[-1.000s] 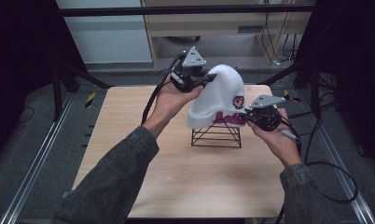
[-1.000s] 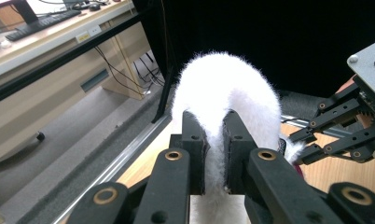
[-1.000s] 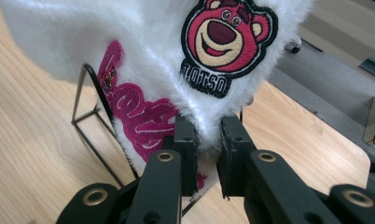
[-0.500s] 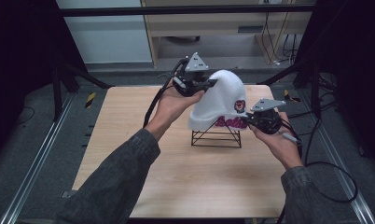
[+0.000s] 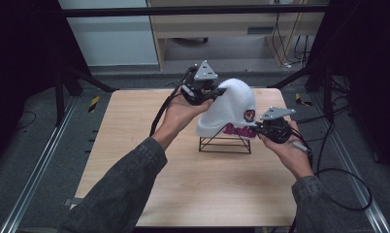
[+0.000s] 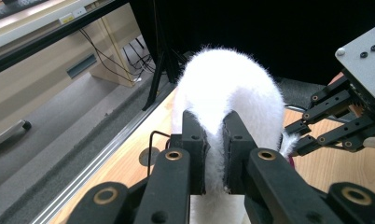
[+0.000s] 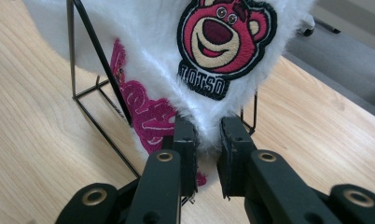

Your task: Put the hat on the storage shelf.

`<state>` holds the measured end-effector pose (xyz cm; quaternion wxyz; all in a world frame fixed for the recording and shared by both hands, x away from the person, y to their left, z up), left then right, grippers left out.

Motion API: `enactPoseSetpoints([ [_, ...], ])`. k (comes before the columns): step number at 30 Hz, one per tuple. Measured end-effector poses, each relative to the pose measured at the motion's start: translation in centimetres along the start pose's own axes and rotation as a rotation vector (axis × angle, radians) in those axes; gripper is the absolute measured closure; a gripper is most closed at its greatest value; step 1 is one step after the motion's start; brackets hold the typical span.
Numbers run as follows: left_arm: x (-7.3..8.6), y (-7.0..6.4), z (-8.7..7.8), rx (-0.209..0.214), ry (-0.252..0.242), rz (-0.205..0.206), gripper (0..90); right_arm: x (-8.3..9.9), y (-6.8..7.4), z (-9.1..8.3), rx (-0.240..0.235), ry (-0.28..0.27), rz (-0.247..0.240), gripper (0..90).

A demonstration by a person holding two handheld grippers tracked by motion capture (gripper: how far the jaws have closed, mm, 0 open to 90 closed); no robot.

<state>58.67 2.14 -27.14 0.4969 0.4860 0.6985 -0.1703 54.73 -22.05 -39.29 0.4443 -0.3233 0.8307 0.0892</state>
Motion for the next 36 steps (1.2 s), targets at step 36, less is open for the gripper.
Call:
enactPoseSetpoints([
  [36,2.6,-1.5,1.9,0.044,0.033,-0.016,82.7,2.7,-0.4,1.4,-0.024,0.046,0.061,77.4],
])
Point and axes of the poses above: each handheld gripper's, and its own axes: z roughly forward along the jaws, x roughly out of its underside, y roughly to its left, the point moved 2 cm from there along z, roughly forward along the jaws, and after that the axes turned 3 degrees about z, right-handed, at the moved point
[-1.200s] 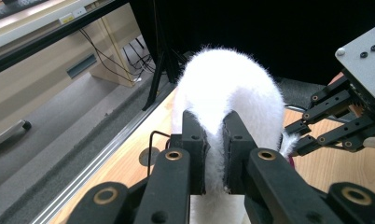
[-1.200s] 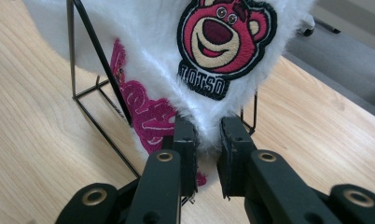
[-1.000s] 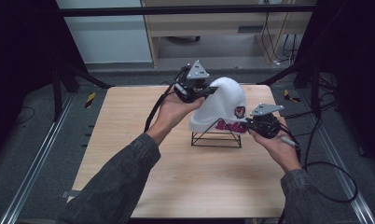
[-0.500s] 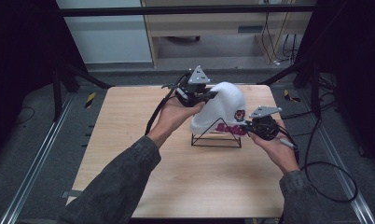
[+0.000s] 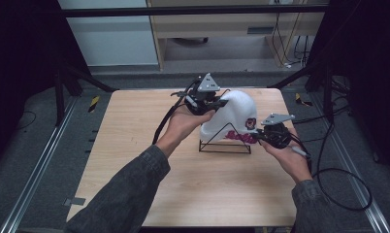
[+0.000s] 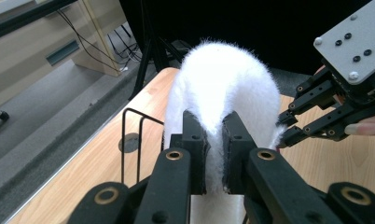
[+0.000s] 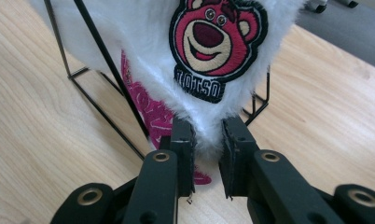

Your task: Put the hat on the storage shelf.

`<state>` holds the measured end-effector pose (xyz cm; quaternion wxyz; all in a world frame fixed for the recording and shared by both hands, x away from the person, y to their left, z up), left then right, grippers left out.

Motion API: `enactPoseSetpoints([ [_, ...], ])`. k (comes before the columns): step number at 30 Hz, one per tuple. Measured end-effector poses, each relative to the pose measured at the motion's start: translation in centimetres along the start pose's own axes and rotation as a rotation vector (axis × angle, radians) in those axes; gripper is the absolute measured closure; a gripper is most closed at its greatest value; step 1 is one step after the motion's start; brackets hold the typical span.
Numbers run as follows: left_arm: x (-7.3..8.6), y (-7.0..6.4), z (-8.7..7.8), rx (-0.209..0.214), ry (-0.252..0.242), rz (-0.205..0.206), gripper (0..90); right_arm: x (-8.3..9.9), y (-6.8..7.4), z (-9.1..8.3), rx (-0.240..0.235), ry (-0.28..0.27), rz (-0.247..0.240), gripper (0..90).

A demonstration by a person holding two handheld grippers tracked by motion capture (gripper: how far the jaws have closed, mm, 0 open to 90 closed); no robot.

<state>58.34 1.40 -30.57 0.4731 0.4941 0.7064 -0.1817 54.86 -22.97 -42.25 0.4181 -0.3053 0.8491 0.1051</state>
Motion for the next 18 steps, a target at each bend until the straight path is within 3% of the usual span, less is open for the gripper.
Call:
enactPoseSetpoints([
  [18,1.2,-0.5,1.1,0.005,0.005,-0.029,82.7,1.3,-0.2,1.2,-0.016,0.020,0.038,75.9],
])
Point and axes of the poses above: each handheld gripper's, and its own axes: z roughly forward along the jaws, x roughly out of its underside, y roughly to its left, the point moved 2 cm from there along z, roughly forward along the jaws, and after that the axes turned 3 degrees about z, right-handed, at the moved point
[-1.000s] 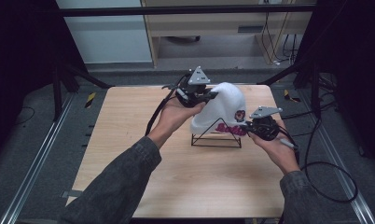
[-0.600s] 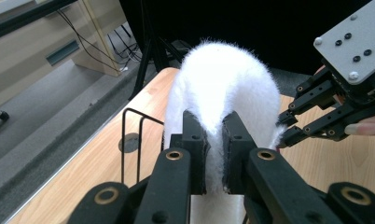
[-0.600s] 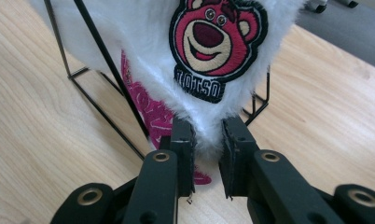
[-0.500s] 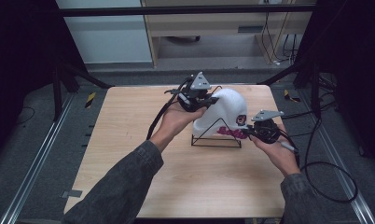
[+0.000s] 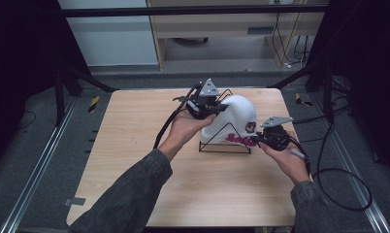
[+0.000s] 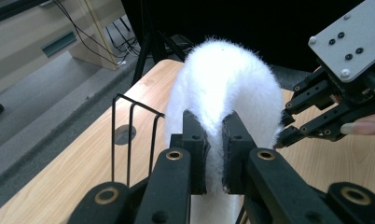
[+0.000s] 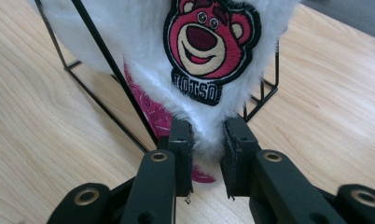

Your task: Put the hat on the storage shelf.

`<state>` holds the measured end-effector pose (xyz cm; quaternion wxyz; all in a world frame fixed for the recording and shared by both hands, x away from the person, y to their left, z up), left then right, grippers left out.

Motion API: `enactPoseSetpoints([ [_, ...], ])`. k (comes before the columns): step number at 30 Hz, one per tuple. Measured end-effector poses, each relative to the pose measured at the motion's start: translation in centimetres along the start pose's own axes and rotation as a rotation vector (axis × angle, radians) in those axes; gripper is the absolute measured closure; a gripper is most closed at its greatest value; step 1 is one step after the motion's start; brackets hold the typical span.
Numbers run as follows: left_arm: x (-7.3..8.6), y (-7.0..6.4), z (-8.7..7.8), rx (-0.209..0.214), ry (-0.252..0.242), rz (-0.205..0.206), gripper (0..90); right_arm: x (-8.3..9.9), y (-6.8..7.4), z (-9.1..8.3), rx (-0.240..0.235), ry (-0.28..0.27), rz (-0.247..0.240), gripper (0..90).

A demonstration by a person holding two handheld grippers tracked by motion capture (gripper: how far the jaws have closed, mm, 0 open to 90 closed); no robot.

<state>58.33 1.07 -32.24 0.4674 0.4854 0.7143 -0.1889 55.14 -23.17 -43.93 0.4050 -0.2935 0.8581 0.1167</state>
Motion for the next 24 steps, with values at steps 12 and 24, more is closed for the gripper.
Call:
enactPoseSetpoints([
  [12,1.5,0.0,0.5,-0.004,0.034,-0.010,82.7,0.8,0.2,0.7,-0.010,0.019,0.011,74.8],
  [24,2.8,0.0,0.5,-0.001,0.057,-0.031,78.2,1.4,-0.1,0.4,-0.026,0.025,0.042,69.7],
])
Point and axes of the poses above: each handheld gripper's, and its own axes: z roughly forward along the jaws, x roughly out of its underside, y roughly to its left, the point moved 2 cm from there along z, roughly forward along the jaws, and after that the axes turned 3 degrees about z, right-handed, at the moved point
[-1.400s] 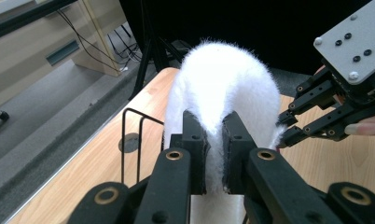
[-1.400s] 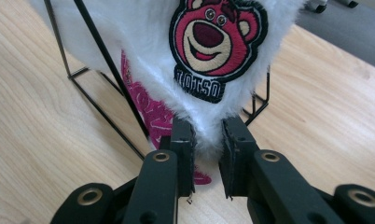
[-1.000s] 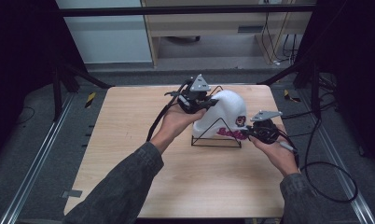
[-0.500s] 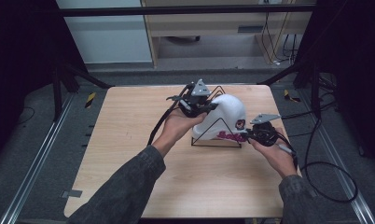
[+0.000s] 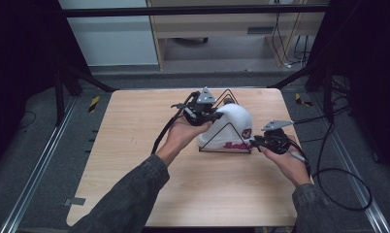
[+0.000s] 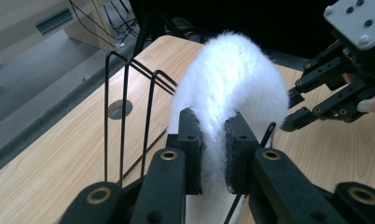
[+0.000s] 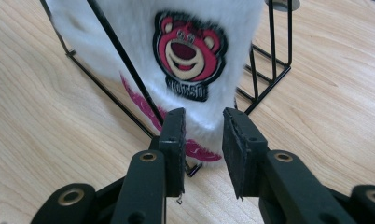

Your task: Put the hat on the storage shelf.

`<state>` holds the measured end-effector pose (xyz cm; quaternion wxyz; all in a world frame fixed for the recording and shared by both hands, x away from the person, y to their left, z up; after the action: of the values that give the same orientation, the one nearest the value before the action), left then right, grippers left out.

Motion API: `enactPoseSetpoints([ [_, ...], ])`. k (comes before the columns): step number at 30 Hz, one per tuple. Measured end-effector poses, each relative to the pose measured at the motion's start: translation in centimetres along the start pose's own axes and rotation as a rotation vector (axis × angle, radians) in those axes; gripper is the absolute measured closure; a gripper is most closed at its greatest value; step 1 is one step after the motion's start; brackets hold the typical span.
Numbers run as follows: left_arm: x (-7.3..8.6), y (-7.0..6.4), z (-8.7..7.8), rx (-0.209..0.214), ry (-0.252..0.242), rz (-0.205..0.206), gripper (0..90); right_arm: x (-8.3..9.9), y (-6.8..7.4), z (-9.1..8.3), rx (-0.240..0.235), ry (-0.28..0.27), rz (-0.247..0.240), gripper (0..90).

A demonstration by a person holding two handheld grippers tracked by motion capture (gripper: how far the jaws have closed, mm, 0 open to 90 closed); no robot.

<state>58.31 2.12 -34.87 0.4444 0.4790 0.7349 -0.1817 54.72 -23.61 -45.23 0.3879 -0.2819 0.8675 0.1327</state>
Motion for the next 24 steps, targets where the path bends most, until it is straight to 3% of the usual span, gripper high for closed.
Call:
enactPoseSetpoints([
  [4,0.4,-0.2,-0.7,-0.025,-0.028,-0.024,68.1,0.2,0.0,-0.5,0.015,-0.002,0.000,67.6],
  [7,0.4,-0.3,-1.8,-0.115,-0.039,0.003,60.8,0.6,-0.1,-1.1,0.029,-0.014,0.015,65.6],
  [8,0.4,-0.3,-2.2,-0.126,-0.051,0.001,58.9,0.8,-0.2,-1.4,0.033,-0.019,0.019,65.3],
  [11,0.3,-0.6,-3.0,-0.130,-0.058,0.015,55.1,1.2,-0.3,-1.9,0.043,-0.028,0.035,62.6],
  [16,0.5,-1.4,-3.4,-0.083,-0.046,0.015,39.5,1.6,0.3,-2.7,0.054,-0.057,0.035,55.3],
  [21,0.9,-2.4,-3.5,-0.049,-0.015,0.011,22.7,1.6,1.3,-3.7,0.066,-0.085,0.038,42.8],
  [24,1.4,-3.1,-3.8,-0.053,-0.020,0.006,16.5,1.4,2.0,-4.4,0.054,-0.110,0.049,33.5],
])
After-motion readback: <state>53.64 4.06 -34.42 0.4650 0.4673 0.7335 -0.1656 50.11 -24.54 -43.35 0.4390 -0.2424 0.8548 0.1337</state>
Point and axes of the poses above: each handheld gripper's, and its own axes: z roughly forward along the jaws, x roughly out of its underside, y roughly to its left, the point moved 2 cm from there along z, roughly forward along the jaws, and after that the axes turned 3 degrees about z, right-handed, at the moved point
